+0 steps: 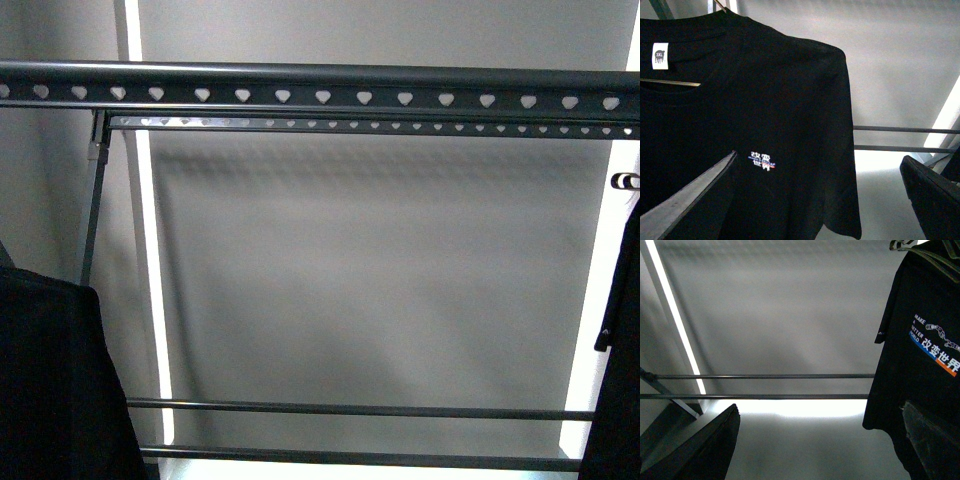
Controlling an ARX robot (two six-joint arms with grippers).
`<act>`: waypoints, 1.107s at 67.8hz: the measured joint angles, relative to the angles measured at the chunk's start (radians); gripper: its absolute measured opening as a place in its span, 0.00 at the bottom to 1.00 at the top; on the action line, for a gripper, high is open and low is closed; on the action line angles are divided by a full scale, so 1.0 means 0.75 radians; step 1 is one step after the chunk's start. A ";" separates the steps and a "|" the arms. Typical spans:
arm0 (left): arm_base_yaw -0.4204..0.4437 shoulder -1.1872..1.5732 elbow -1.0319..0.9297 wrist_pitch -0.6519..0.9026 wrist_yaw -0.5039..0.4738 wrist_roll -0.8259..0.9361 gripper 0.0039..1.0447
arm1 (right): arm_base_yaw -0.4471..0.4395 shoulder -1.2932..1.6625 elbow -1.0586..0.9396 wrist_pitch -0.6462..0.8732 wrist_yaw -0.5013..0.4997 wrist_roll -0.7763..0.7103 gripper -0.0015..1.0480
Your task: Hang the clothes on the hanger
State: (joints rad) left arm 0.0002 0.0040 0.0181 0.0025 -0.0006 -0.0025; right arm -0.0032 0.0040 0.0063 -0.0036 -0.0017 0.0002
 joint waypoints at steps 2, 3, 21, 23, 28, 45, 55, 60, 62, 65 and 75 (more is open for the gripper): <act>0.001 0.000 0.000 0.000 0.000 0.000 0.94 | 0.000 0.000 0.000 0.000 0.001 0.000 0.93; 0.001 0.000 0.000 0.000 0.000 0.000 0.94 | 0.000 0.000 0.000 0.000 0.001 -0.001 0.93; 0.000 0.000 0.000 0.000 0.001 0.001 0.94 | 0.000 0.000 0.000 0.000 0.000 0.000 0.93; 0.000 0.000 0.000 0.000 0.001 0.000 0.94 | 0.000 0.000 0.000 0.000 0.001 -0.001 0.93; 0.001 0.000 0.000 0.000 0.001 0.001 0.94 | 0.000 0.000 0.000 0.000 0.000 -0.001 0.93; -0.003 0.157 0.014 0.220 0.113 0.073 0.94 | 0.000 0.000 0.000 0.000 -0.003 -0.001 0.93; -0.229 0.646 0.207 0.420 -0.403 0.004 0.94 | 0.000 0.000 0.000 0.000 -0.001 -0.001 0.93; -0.337 0.894 0.356 0.522 -0.663 -0.045 0.94 | 0.000 0.000 0.000 0.000 -0.001 0.000 0.93; -0.372 0.995 0.430 0.529 -0.757 -0.071 0.94 | 0.000 0.000 0.000 0.000 -0.001 -0.001 0.93; -0.408 1.122 0.531 0.517 -0.864 -0.115 0.94 | 0.000 0.000 0.000 0.000 -0.001 -0.001 0.93; -0.473 1.569 0.932 0.306 -1.121 -0.350 0.94 | 0.000 0.000 0.000 0.000 -0.001 0.000 0.93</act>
State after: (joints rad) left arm -0.3546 1.1809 0.7174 0.2317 -0.8410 -0.2649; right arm -0.0032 0.0040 0.0063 -0.0036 -0.0021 0.0002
